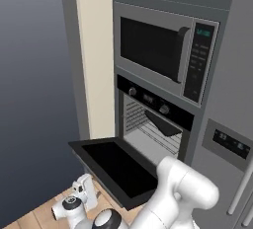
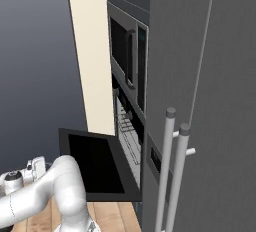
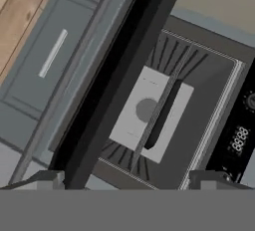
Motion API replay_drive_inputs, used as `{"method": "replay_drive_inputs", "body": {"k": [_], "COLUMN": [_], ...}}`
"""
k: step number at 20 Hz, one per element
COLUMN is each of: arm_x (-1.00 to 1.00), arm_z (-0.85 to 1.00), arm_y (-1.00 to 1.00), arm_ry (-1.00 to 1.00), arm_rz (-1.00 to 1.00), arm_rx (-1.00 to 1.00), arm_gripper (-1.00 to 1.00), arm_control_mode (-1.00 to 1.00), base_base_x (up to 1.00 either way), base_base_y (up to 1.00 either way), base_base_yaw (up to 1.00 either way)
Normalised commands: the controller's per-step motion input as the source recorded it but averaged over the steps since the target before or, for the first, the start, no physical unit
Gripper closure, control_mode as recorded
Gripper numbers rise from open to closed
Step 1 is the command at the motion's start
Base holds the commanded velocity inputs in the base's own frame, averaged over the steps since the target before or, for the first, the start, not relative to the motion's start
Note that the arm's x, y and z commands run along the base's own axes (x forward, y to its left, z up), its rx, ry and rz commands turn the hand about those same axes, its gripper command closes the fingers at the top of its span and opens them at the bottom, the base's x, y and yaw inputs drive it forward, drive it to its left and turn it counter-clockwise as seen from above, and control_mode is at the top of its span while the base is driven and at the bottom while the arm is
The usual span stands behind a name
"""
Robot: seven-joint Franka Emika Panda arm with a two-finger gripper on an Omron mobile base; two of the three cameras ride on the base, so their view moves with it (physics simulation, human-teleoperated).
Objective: Take the baked cake out of the oven and place it on the plate for cooling. Then close the oven door.
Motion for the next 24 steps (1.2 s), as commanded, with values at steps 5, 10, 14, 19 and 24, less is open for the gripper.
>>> {"method": "replay_drive_inputs", "body": {"k": [5, 10, 14, 19, 24], "arm_x": [0.53, 0.45, 0.47, 0.26, 0.02], "arm_z": [-0.99, -1.0, -1.0, -1.0, -1.0], "arm_y": [0.7, 0.92, 0.87, 0.71, 0.68], "arm_ry": [0.04, 0.09, 0.07, 0.0, 0.0], "arm_rz": [-0.02, -0.02, -0.05, -0.18, -0.28], "arm_rx": [-0.09, -0.12, -0.15, -0.28, -0.37], "arm_gripper": [-1.0, -1.0, -1.0, -1.0, -1.0], "arm_control_mode": [-1.0, -1.0, -1.0, -1.0, -1.0], "base_base_x": [0.0, 0.0, 0.0, 0.0, 0.0], "base_base_y": [0.0, 0.0, 0.0, 0.0, 0.0], "base_base_yaw": [0.0, 0.0, 0.0, 0.0, 0.0]}}
